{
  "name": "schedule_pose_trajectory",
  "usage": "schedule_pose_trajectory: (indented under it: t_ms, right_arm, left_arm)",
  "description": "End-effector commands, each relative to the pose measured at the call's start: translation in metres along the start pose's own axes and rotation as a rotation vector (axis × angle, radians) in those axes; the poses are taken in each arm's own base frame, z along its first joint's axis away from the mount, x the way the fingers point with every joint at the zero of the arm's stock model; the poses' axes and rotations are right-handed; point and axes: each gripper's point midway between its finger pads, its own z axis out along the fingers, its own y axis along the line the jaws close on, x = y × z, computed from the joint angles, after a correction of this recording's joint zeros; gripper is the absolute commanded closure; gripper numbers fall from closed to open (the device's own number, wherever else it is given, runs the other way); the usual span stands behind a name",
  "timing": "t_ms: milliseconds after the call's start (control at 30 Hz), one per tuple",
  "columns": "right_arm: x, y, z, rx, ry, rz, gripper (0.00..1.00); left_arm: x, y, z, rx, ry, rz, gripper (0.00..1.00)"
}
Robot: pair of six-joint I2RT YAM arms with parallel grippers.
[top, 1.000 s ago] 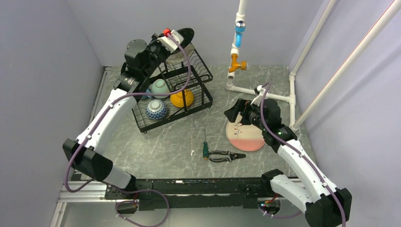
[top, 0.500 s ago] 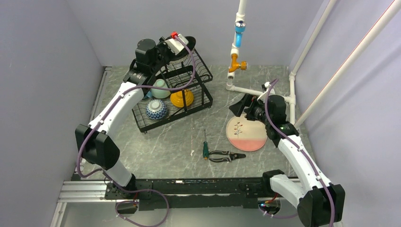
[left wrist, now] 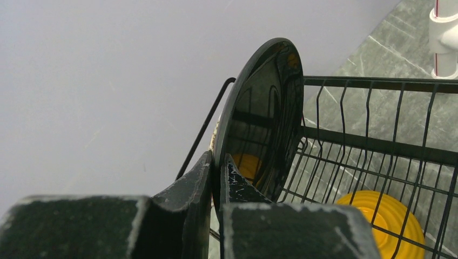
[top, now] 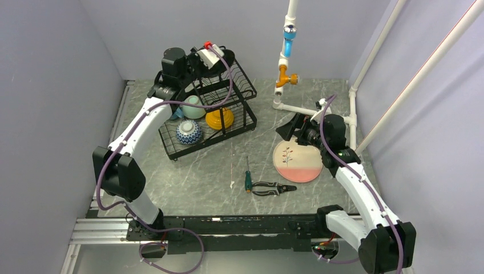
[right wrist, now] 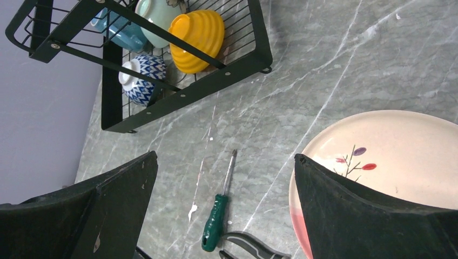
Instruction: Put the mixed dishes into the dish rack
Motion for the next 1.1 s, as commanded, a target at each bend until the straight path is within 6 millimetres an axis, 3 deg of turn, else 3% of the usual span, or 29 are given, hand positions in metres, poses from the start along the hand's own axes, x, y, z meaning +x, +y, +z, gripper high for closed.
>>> schedule_pose_trajectory:
  t_ms: [0, 533, 1067]
  right_arm:
    - [-0.015, 0.011, 0.001, -0.051, -0.05, -0.012, 0.02]
    - [-0.013, 0.01, 0.001, -0.053, -0.046, -0.005, 0.02]
    - [-0.011, 0.008, 0.001, -0.055, -0.042, -0.002, 0.02]
  left_arm:
    - [-0.012, -0.001, 0.0, 0.025, -0.061, -0.006, 1.0]
    - [0.016, -0.019, 0.011, 0.074, 0.009, -0.034, 1.0]
    - [0.041, -0.025, 0.012, 0.098, 0.086, -0.041, 1.0]
